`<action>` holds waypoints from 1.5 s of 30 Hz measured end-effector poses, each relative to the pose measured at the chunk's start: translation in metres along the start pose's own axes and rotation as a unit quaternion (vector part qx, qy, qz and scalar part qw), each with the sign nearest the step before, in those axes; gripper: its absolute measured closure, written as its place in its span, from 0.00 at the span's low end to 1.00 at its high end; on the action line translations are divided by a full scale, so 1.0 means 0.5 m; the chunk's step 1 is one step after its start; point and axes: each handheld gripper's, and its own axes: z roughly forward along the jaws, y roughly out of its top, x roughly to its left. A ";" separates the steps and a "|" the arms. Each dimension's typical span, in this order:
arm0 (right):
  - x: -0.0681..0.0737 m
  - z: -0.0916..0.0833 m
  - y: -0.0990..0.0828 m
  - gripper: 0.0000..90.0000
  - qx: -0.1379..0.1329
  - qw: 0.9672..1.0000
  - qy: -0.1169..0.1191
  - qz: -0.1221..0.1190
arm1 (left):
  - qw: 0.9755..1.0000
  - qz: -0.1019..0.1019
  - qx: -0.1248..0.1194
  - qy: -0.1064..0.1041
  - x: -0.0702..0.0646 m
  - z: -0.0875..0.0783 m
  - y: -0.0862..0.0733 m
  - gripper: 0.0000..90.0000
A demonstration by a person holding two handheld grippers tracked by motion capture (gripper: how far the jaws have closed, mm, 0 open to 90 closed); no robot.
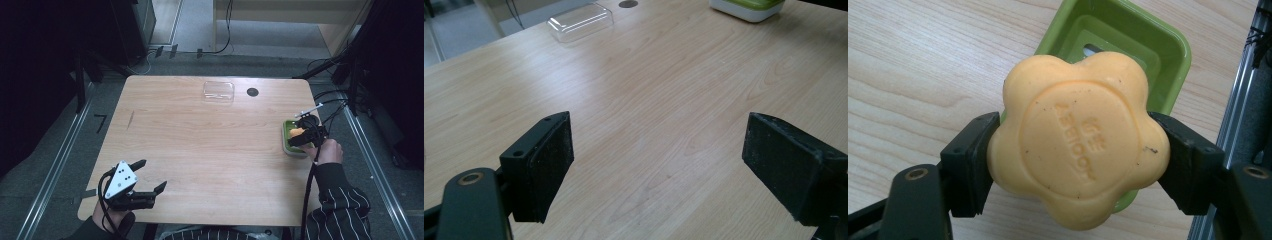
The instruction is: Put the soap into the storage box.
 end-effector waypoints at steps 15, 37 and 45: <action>-0.023 0.034 0.020 0.29 0.017 1.000 0.009 0.010 | 1.000 0.000 0.001 0.000 0.000 0.000 0.000 0.15; -0.037 0.061 0.031 0.29 0.032 0.999 0.011 0.013 | 1.000 0.001 0.003 -0.001 0.000 0.001 0.001 0.15; -0.039 0.064 0.031 0.29 0.037 0.999 0.008 0.007 | 1.000 0.000 0.003 -0.001 0.000 0.002 0.000 0.15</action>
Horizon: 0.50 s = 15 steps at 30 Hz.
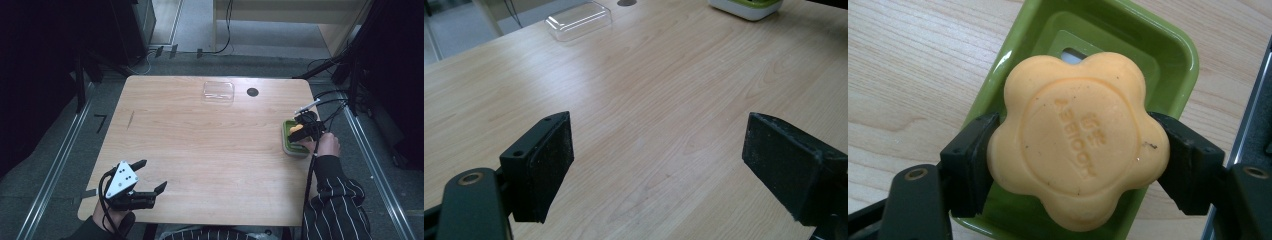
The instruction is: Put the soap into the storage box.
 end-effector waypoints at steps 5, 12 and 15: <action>0.000 0.001 0.000 0.29 0.002 1.000 -0.001 -0.001 | 1.000 0.000 0.000 0.000 0.000 0.000 0.000 0.15; -0.002 0.003 0.000 0.29 0.002 1.000 -0.005 -0.006 | 1.000 0.001 0.000 0.000 0.000 0.000 0.000 0.15; 0.002 0.009 0.006 0.29 0.005 1.000 -0.010 -0.014 | 1.000 0.001 0.000 0.000 0.000 0.000 0.000 0.15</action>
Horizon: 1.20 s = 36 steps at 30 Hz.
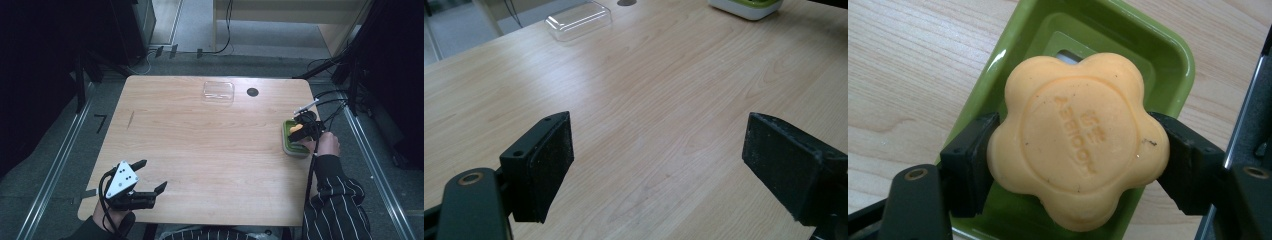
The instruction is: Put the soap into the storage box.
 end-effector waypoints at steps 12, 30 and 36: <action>0.003 0.002 0.002 0.29 0.000 1.000 -0.002 -0.006 | 1.000 0.001 0.000 0.000 0.001 -0.001 0.000 0.15; 0.000 0.003 0.001 0.28 0.004 1.000 -0.002 -0.014 | 1.000 0.000 -0.001 0.001 0.000 -0.001 0.000 0.15; -0.003 0.001 -0.001 0.28 0.002 1.000 -0.002 -0.015 | 1.000 0.000 -0.002 0.001 0.000 -0.001 0.000 0.15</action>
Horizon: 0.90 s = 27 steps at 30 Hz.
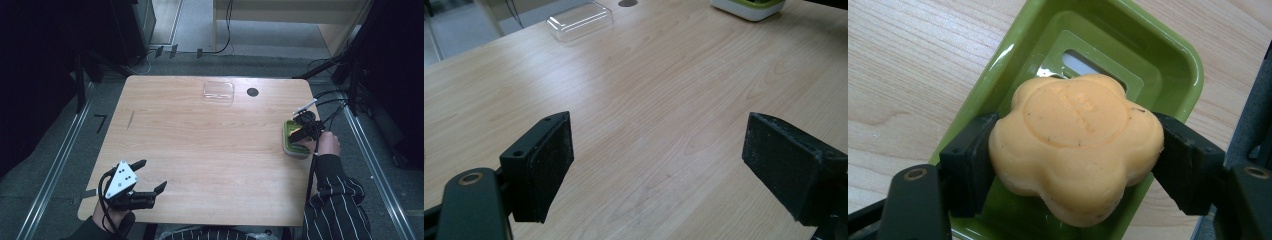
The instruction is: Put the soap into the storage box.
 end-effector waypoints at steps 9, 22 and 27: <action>-0.003 -0.011 -0.001 0.27 -0.003 1.000 0.000 -0.001 | 1.000 0.000 0.000 0.001 0.000 0.000 0.000 0.15; -0.003 -0.025 -0.004 0.25 -0.007 1.000 0.003 0.001 | 1.000 0.000 -0.001 0.001 0.000 0.000 0.000 0.15; 0.000 -0.035 -0.009 0.18 -0.002 1.000 0.005 0.007 | 1.000 0.000 -0.001 0.001 0.000 0.000 0.000 0.15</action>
